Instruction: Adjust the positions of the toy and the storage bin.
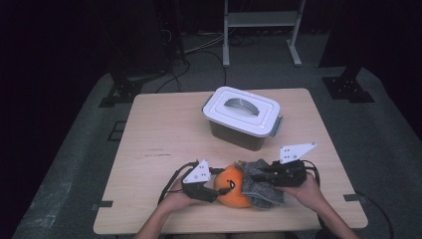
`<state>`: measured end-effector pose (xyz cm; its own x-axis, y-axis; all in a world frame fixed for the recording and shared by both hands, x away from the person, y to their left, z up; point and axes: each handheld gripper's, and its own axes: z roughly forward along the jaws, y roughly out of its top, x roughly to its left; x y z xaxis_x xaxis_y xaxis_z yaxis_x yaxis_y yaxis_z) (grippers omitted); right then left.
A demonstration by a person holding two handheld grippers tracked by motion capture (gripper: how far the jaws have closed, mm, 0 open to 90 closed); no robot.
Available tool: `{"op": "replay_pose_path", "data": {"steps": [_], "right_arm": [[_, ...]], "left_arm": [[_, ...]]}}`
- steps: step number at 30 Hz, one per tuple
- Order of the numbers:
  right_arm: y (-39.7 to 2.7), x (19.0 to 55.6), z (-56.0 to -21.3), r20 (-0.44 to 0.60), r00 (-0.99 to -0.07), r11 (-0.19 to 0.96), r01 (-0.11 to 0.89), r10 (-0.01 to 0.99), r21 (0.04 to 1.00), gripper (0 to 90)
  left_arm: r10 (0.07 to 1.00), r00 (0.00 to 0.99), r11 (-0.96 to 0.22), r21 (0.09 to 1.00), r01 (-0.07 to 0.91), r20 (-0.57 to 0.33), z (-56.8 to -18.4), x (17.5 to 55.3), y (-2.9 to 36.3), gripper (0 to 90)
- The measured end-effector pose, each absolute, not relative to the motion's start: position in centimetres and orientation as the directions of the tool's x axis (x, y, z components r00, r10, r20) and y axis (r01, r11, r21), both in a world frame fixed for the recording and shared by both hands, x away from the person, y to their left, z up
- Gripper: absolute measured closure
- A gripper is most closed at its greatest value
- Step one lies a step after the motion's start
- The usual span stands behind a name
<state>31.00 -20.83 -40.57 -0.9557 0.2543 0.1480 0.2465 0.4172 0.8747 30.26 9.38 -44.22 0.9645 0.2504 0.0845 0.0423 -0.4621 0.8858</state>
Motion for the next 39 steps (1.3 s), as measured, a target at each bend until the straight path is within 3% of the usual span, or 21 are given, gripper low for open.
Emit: {"op": "replay_pose_path", "data": {"steps": [4,15,24,32,34,35,39], "right_arm": [[-19.0,30.5,-40.6,0.104,-0.969,0.466,0.200,0.222,0.862,77.5],[-21.5,31.8,-41.2,0.146,-0.940,0.424,0.273,0.307,0.864,77.6],[-18.7,30.9,-40.0,0.066,-0.966,0.453,0.177,0.250,0.873,77.5],[-20.4,31.6,-41.3,0.099,-0.952,0.436,0.224,0.290,0.872,77.5],[-20.6,31.7,-41.3,0.105,-0.950,0.434,0.231,0.295,0.871,77.5],[-20.8,31.8,-41.3,0.109,-0.948,0.435,0.237,0.300,0.869,77.4],[-20.3,31.6,-40.4,0.100,-0.953,0.429,0.221,0.286,0.876,77.5]], "left_arm": [[0.250,0.964,-0.470,0.882,0.035,0.095,-44.2,30.0,9.3,37.2],[0.274,0.958,-0.456,0.889,0.054,0.083,-44.2,30.4,9.3,36.9],[0.275,0.958,-0.448,0.892,0.056,0.077,-44.2,30.4,9.2,35.9],[0.260,0.965,-0.418,0.903,0.095,0.019,-44.3,30.6,9.1,17.5],[0.259,0.966,-0.417,0.904,0.096,0.017,-44.3,30.6,9.0,18.9],[0.259,0.965,-0.428,0.900,0.081,0.036,-44.2,30.6,8.9,28.3],[0.276,0.961,-0.421,0.903,0.086,0.037,-43.9,30.5,8.8,37.9]]}}
